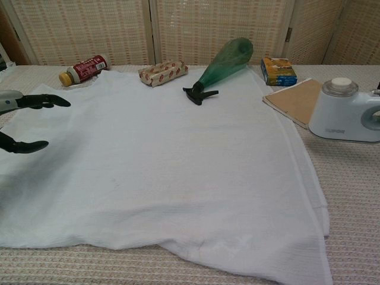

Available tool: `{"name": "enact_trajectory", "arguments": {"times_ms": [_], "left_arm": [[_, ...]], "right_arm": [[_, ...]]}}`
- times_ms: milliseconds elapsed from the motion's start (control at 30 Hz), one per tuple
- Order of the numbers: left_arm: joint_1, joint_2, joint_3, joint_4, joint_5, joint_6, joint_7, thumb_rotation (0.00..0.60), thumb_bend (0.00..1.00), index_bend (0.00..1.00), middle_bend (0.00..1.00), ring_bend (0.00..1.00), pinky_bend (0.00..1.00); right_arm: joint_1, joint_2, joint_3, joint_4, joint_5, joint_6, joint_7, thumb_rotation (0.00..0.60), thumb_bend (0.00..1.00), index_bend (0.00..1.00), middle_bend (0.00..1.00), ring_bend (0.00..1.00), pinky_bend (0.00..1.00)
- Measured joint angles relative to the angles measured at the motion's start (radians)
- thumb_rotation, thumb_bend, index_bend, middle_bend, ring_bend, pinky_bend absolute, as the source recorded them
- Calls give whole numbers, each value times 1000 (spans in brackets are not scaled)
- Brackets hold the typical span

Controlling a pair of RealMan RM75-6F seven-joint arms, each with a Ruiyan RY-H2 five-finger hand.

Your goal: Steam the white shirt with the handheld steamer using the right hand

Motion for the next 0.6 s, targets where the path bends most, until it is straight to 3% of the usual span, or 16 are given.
{"name": "enact_trajectory", "arguments": {"times_ms": [67, 167, 233, 300, 367, 400, 467, 600], "left_arm": [[14, 12, 1, -5, 1, 12, -15, 461, 390, 115, 74, 0, 0], [29, 22, 2, -12, 1, 23, -28, 455, 391, 115, 74, 0, 0], [36, 26, 3, -15, 2, 30, -33, 453, 390, 114, 74, 0, 0], [44, 28, 4, -16, 4, 37, -37, 455, 386, 109, 74, 0, 0], [56, 31, 6, -16, 6, 49, -44, 457, 353, 98, 74, 0, 0], [60, 32, 7, -15, 6, 52, -46, 455, 320, 93, 74, 0, 0], [70, 33, 7, -12, 4, 61, -50, 451, 267, 85, 74, 0, 0], [90, 36, 2, -3, -8, 78, -65, 455, 241, 66, 66, 0, 0]], "right_arm": [[-10, -1, -5, 22, 7, -11, 23, 600, 791, 584, 708, 723, 925], [-21, -9, -11, 67, 17, -43, 65, 600, 633, 418, 624, 628, 810], [-26, -19, -14, 96, 22, -66, 91, 600, 419, 245, 506, 518, 656], [-31, -25, -15, 108, 25, -80, 115, 600, 151, 53, 319, 345, 425], [-36, -24, -13, 105, 30, -92, 131, 600, 12, 0, 112, 142, 194], [-39, -19, -13, 97, 31, -95, 133, 600, 0, 0, 40, 61, 107], [-43, -6, -11, 74, 33, -97, 137, 600, 0, 0, 0, 1, 22], [-60, 58, -12, -11, 27, -89, 139, 600, 0, 0, 0, 0, 0]]}}
